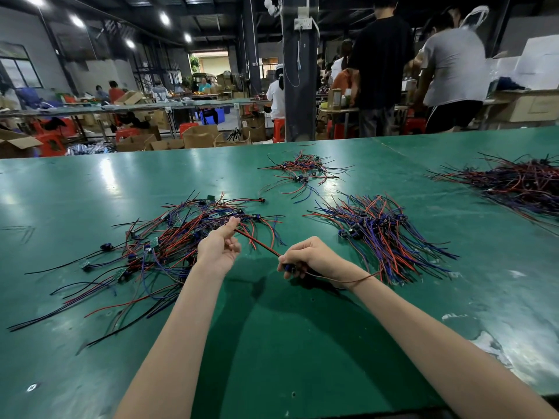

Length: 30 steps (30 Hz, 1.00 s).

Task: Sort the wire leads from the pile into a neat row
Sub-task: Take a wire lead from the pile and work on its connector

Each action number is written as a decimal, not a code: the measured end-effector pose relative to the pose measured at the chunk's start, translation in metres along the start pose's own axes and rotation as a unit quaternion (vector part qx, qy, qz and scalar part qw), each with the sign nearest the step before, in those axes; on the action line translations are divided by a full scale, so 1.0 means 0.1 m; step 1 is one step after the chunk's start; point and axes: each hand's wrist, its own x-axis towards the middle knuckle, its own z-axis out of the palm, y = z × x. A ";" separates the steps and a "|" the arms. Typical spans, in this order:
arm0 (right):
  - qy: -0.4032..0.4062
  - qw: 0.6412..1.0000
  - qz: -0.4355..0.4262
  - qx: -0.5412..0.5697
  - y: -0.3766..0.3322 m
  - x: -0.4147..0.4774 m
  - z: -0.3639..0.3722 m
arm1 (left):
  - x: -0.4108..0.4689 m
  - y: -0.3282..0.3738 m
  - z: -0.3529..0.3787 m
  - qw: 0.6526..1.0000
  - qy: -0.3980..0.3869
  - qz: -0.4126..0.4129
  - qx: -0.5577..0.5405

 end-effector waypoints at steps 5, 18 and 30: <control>0.001 1.000 0.001 -0.009 -0.01 -0.01 0.00 | 0.02 0.01 -0.05 0.996 -0.025 -0.064 -0.057; -0.005 1.000 0.006 -0.002 -0.02 -0.03 0.00 | 0.04 -0.02 -0.05 0.985 -0.049 -0.095 -0.137; -0.021 1.000 0.011 -0.008 0.00 -0.01 -0.01 | 0.02 -0.13 -0.01 0.892 0.122 0.323 0.292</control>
